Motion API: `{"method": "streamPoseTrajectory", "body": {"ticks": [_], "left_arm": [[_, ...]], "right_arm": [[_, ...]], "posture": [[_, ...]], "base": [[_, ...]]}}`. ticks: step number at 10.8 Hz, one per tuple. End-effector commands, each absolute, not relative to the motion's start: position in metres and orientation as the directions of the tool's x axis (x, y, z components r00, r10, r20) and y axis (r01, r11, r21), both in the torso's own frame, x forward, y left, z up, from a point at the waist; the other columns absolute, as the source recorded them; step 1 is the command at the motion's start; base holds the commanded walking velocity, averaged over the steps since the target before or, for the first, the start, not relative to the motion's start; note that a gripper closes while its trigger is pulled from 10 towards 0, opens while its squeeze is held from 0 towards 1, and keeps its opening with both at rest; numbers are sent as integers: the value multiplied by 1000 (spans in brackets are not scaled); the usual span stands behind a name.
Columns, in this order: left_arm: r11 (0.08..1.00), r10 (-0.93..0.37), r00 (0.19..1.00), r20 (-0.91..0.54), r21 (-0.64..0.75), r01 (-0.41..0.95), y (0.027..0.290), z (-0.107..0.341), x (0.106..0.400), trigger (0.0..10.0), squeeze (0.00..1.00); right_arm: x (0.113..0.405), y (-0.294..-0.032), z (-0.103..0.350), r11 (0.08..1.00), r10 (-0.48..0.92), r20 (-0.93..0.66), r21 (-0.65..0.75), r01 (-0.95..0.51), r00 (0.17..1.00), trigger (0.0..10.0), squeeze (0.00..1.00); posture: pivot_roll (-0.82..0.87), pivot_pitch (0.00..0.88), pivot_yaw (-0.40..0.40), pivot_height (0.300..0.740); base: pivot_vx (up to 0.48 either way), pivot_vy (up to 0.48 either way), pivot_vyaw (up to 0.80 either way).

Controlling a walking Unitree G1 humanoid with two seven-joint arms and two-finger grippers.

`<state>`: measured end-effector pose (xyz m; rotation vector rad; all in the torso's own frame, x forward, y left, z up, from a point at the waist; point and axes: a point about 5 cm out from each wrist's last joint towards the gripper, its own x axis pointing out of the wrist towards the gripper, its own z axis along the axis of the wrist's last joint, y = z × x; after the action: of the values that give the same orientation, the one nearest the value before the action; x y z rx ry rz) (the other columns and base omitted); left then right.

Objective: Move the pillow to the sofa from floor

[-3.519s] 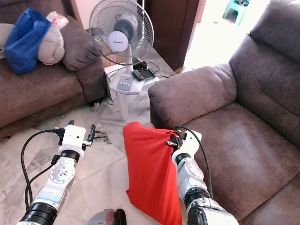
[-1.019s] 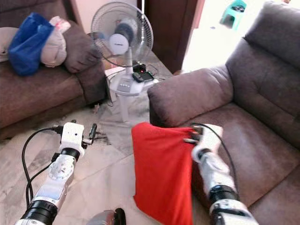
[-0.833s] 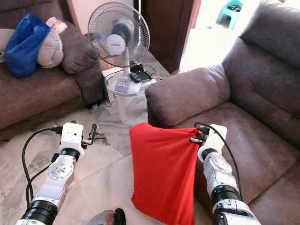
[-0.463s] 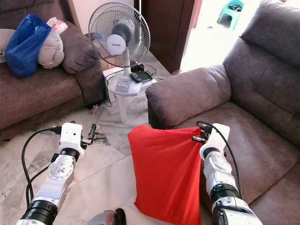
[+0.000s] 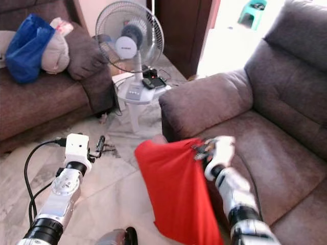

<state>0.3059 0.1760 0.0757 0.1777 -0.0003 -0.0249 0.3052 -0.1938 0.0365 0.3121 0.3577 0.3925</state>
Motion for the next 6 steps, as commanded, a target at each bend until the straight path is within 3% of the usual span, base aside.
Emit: {"method": "streamPoseTrajectory", "body": {"ticks": [1,3,6], "left_arm": [[988,-26,1000,-5,152,26,177,78,307,10000,0],[997,-38,998,-48,62,41,176,72,306,10000,0],[995,62,990,-127,-71,-71,199,59,300,10000,0]], "right_arm": [[315,-195,62,855,469,-154,326,-403,870,10000,0],[310,-189,65,787,576,-112,343,-512,810,10000,0],[296,-176,75,652,728,-40,350,-672,685,10000,0]], "posture": [[98,20,-30,740],[102,22,-32,740],[100,24,-32,740]], "base": [[0,0,0],[0,0,0],[0,0,0]]}}
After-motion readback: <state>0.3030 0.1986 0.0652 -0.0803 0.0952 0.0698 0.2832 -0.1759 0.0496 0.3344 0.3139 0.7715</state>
